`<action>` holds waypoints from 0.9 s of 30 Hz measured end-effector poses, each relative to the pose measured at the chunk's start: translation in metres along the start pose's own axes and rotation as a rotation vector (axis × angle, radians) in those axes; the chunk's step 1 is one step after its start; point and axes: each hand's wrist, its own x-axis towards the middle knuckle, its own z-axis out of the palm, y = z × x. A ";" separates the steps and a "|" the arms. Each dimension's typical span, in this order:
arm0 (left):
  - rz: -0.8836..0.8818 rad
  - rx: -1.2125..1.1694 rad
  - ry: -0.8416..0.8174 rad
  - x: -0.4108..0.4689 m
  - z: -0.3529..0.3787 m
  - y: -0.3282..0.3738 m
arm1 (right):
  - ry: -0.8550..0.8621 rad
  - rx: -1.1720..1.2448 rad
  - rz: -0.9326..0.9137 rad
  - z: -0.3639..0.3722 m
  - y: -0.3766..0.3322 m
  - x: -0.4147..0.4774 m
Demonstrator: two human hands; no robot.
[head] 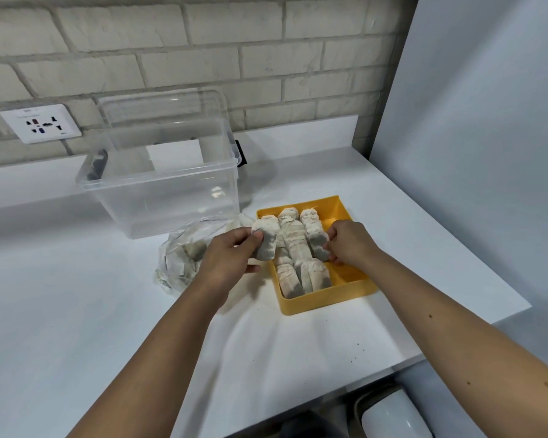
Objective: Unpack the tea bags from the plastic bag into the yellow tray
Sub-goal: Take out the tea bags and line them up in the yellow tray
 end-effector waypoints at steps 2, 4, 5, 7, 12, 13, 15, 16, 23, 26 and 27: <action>-0.009 -0.004 0.005 0.001 -0.001 -0.001 | -0.001 -0.012 0.012 0.002 0.001 0.001; -0.020 -0.005 0.003 0.001 -0.001 -0.001 | 0.006 0.003 0.025 0.002 0.002 0.002; -0.025 -0.007 -0.001 0.001 -0.001 -0.001 | 0.007 0.009 0.025 0.003 0.002 0.003; -0.034 -0.020 -0.006 0.000 -0.001 -0.001 | 0.006 -0.001 0.021 0.003 0.000 0.000; -0.053 -0.066 -0.020 -0.001 0.001 0.001 | 0.061 -0.042 -0.004 -0.003 -0.003 -0.007; -0.057 -0.067 -0.022 -0.001 0.001 0.001 | 0.116 -0.041 -0.041 -0.007 -0.006 -0.010; -0.062 -0.081 -0.027 -0.002 0.003 0.002 | 0.179 0.161 -0.107 -0.014 -0.016 -0.023; -0.062 -0.090 -0.028 -0.002 0.004 0.002 | 0.138 0.329 -0.117 -0.017 -0.023 -0.032; -0.050 -0.107 -0.052 -0.009 0.015 0.001 | -0.033 0.564 -0.195 -0.007 -0.049 -0.061; -0.055 -0.115 -0.047 -0.010 0.016 -0.001 | -0.027 0.577 -0.217 -0.008 -0.046 -0.061; -0.051 -0.118 -0.049 -0.011 0.016 -0.001 | -0.015 0.571 -0.222 -0.010 -0.045 -0.060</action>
